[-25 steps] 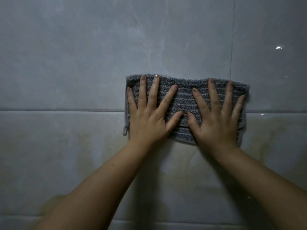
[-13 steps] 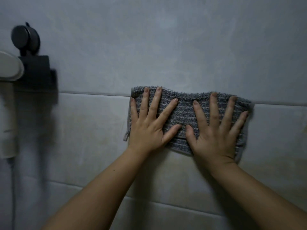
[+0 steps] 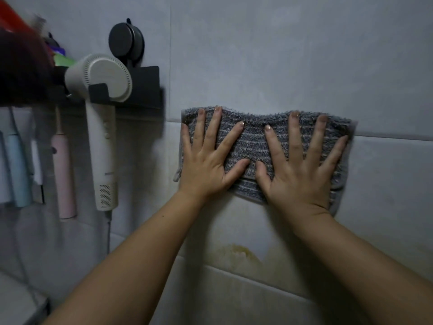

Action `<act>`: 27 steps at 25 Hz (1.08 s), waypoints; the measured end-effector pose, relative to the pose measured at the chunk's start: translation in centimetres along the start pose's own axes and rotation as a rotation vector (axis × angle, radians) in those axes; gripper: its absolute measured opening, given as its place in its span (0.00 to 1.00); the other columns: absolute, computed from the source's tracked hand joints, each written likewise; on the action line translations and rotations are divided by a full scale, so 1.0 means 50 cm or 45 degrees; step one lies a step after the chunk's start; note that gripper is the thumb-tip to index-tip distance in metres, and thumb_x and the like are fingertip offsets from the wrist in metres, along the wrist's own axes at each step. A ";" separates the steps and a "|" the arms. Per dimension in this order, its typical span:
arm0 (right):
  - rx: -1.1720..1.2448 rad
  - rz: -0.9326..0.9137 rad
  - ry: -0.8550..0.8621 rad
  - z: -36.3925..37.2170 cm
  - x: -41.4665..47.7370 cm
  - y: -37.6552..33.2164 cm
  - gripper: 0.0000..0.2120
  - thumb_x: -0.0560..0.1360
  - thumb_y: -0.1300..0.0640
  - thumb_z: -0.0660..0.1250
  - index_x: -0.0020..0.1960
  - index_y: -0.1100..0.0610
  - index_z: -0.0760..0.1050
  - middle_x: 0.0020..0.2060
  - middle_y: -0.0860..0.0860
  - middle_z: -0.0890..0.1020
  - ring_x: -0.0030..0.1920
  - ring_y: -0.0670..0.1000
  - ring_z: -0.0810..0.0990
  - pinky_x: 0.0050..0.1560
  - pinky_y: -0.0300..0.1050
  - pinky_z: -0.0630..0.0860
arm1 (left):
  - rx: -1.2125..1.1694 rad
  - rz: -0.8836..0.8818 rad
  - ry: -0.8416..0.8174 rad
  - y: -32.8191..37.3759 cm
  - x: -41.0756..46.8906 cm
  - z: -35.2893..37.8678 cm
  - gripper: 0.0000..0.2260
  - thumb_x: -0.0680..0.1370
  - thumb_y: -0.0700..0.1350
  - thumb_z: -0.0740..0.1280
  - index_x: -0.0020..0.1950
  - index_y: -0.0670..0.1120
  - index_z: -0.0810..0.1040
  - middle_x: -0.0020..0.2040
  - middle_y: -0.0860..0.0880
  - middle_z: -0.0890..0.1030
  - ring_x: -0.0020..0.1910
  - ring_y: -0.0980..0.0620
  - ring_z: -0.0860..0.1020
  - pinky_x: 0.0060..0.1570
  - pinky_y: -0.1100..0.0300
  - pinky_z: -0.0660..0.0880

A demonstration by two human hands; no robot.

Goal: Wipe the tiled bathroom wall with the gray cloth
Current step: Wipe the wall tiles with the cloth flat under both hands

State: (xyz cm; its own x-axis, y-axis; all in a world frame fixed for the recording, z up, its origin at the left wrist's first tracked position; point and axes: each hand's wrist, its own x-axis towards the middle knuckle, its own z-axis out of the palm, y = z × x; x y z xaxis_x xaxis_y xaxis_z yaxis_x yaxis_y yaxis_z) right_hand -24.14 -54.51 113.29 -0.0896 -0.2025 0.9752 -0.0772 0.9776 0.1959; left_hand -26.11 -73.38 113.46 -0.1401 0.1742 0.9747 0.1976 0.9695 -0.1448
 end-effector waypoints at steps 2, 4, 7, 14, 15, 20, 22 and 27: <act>0.008 -0.012 -0.014 0.010 0.012 -0.041 0.29 0.78 0.41 0.56 0.76 0.48 0.60 0.78 0.58 0.56 0.76 0.69 0.51 0.70 0.73 0.44 | -0.002 -0.010 -0.005 -0.043 -0.008 0.000 0.29 0.79 0.66 0.53 0.77 0.54 0.62 0.79 0.41 0.59 0.78 0.37 0.53 0.72 0.31 0.50; 0.027 -0.025 -0.020 0.021 0.019 -0.081 0.29 0.77 0.41 0.56 0.76 0.48 0.60 0.78 0.58 0.56 0.76 0.68 0.51 0.70 0.73 0.44 | -0.010 -0.035 -0.007 -0.083 -0.019 0.000 0.29 0.79 0.66 0.54 0.77 0.54 0.62 0.79 0.41 0.58 0.79 0.37 0.52 0.72 0.31 0.50; 0.042 -0.056 -0.007 0.034 0.022 -0.135 0.29 0.77 0.41 0.57 0.76 0.48 0.61 0.77 0.58 0.57 0.75 0.68 0.53 0.70 0.74 0.47 | -0.034 -0.049 -0.003 -0.136 -0.041 0.001 0.29 0.79 0.65 0.55 0.77 0.53 0.63 0.79 0.40 0.58 0.79 0.37 0.52 0.73 0.36 0.50; 0.047 -0.178 -0.033 0.055 -0.053 -0.185 0.27 0.79 0.41 0.55 0.77 0.48 0.60 0.77 0.57 0.57 0.76 0.66 0.50 0.71 0.72 0.46 | -0.160 -0.106 0.006 -0.162 -0.135 0.018 0.28 0.79 0.63 0.57 0.77 0.52 0.61 0.79 0.41 0.56 0.78 0.35 0.49 0.75 0.38 0.50; 0.041 -0.198 -0.045 0.054 -0.078 -0.178 0.28 0.79 0.41 0.55 0.77 0.48 0.60 0.77 0.57 0.57 0.76 0.66 0.50 0.71 0.72 0.47 | -0.127 -0.121 -0.022 -0.146 -0.160 0.020 0.28 0.79 0.64 0.56 0.77 0.53 0.60 0.79 0.42 0.55 0.79 0.35 0.49 0.75 0.37 0.50; 0.020 -0.174 -0.028 0.042 -0.098 -0.150 0.29 0.78 0.40 0.58 0.76 0.48 0.61 0.77 0.57 0.58 0.76 0.66 0.52 0.71 0.72 0.47 | -0.032 -0.094 -0.079 -0.118 -0.188 0.019 0.29 0.79 0.66 0.52 0.77 0.55 0.60 0.79 0.44 0.55 0.78 0.36 0.51 0.74 0.36 0.46; 0.021 -0.131 -0.027 0.044 -0.058 -0.165 0.30 0.77 0.40 0.57 0.77 0.48 0.60 0.77 0.58 0.56 0.76 0.67 0.51 0.71 0.72 0.44 | -0.042 -0.013 -0.037 -0.148 -0.147 0.017 0.28 0.80 0.65 0.54 0.76 0.54 0.61 0.78 0.43 0.57 0.77 0.35 0.53 0.74 0.35 0.49; 0.016 -0.157 -0.055 0.057 -0.039 -0.209 0.29 0.78 0.41 0.55 0.77 0.48 0.58 0.78 0.58 0.54 0.76 0.66 0.49 0.71 0.72 0.44 | -0.130 -0.099 -0.030 -0.188 -0.152 0.019 0.28 0.79 0.65 0.53 0.76 0.54 0.61 0.78 0.44 0.56 0.77 0.35 0.54 0.72 0.31 0.52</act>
State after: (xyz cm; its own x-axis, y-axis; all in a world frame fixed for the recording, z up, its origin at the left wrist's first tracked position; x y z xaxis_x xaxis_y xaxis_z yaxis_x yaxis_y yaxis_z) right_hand -25.97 -64.48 109.05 -0.1213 -0.3234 0.9384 -0.1024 0.9445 0.3123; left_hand -27.83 -83.66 107.24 -0.1816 0.1047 0.9778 0.2827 0.9579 -0.0501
